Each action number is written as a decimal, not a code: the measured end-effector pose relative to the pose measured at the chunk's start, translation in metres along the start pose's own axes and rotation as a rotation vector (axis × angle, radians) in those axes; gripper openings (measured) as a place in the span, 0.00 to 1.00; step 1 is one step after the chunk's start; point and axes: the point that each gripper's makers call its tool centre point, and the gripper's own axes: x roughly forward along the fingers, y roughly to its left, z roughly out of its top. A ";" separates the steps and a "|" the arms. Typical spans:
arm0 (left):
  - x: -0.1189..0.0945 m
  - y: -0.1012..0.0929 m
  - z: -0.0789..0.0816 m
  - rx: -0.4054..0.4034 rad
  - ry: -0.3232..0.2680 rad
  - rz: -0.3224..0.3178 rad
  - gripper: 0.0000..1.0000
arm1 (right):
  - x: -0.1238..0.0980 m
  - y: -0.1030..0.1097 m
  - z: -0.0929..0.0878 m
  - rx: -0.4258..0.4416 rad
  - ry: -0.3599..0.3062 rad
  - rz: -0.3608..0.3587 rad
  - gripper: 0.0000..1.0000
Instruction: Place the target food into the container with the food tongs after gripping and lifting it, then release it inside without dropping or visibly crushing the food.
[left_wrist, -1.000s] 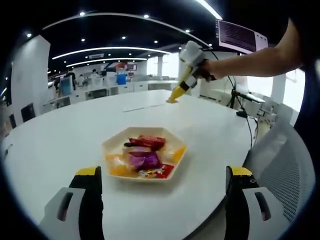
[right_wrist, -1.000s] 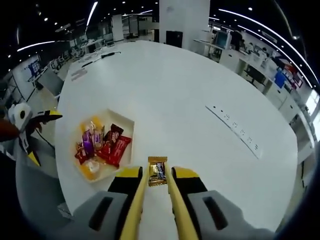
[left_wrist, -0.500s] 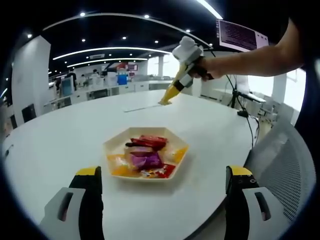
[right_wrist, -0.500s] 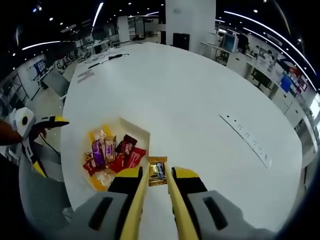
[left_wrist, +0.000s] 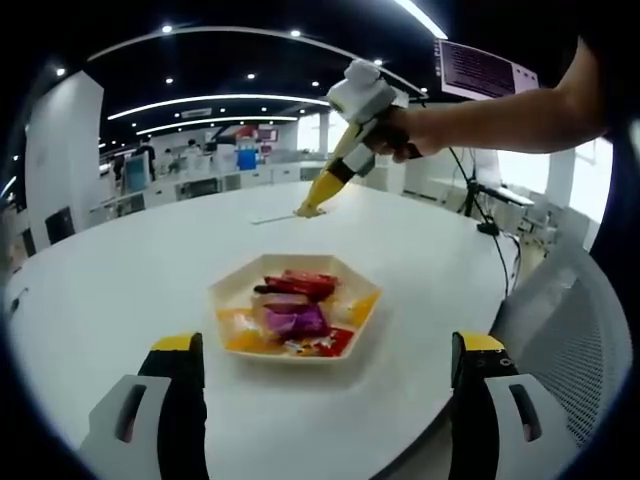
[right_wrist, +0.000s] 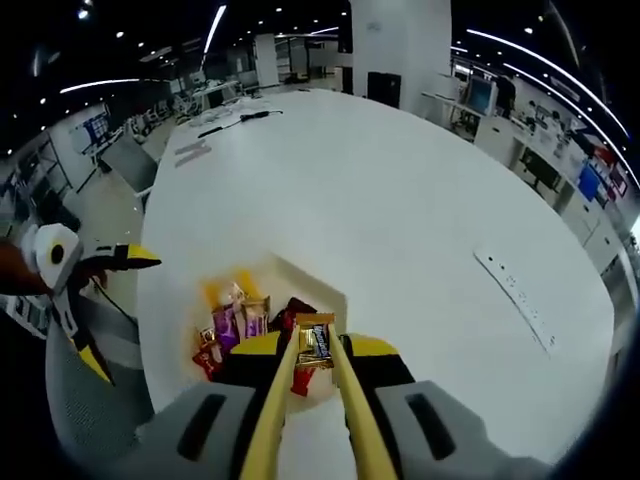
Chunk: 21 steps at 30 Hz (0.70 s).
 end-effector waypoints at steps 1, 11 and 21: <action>0.000 0.000 0.000 0.000 -0.001 0.000 0.99 | 0.001 0.004 0.003 -0.006 0.000 0.005 0.22; -0.001 0.002 0.001 -0.002 -0.006 0.008 0.99 | 0.009 0.012 0.014 -0.027 0.000 0.018 0.22; -0.001 0.003 0.001 -0.001 -0.009 0.012 0.99 | 0.008 0.012 0.022 -0.037 -0.032 0.015 0.26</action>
